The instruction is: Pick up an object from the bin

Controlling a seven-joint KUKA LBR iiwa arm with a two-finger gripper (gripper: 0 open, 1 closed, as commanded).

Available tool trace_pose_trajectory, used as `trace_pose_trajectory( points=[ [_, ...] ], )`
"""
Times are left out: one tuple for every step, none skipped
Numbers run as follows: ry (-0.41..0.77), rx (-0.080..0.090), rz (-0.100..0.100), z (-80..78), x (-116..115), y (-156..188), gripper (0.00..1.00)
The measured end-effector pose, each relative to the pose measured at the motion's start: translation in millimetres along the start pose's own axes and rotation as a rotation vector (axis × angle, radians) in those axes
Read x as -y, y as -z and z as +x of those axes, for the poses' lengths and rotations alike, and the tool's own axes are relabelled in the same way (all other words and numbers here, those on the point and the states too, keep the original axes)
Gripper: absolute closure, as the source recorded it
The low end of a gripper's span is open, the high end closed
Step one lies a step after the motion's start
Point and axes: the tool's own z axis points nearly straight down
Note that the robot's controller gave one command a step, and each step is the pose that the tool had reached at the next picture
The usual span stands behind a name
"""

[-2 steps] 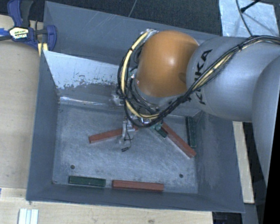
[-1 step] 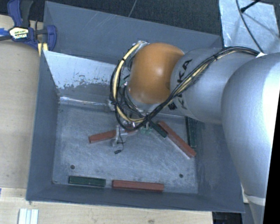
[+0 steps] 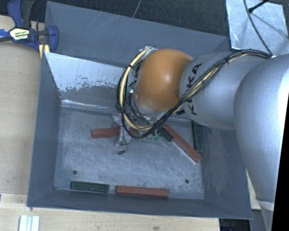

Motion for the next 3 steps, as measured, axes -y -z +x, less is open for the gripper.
trace_pose_trajectory(
  points=[
    [0.0,0.0,0.0,0.0,0.0,0.0,1.0],
    [-0.001,-0.003,0.0,0.7,0.0,2.4,1.0],
    [-0.001,-0.009,0.0,1.8,0.1,13.2,1.0]
  ],
)
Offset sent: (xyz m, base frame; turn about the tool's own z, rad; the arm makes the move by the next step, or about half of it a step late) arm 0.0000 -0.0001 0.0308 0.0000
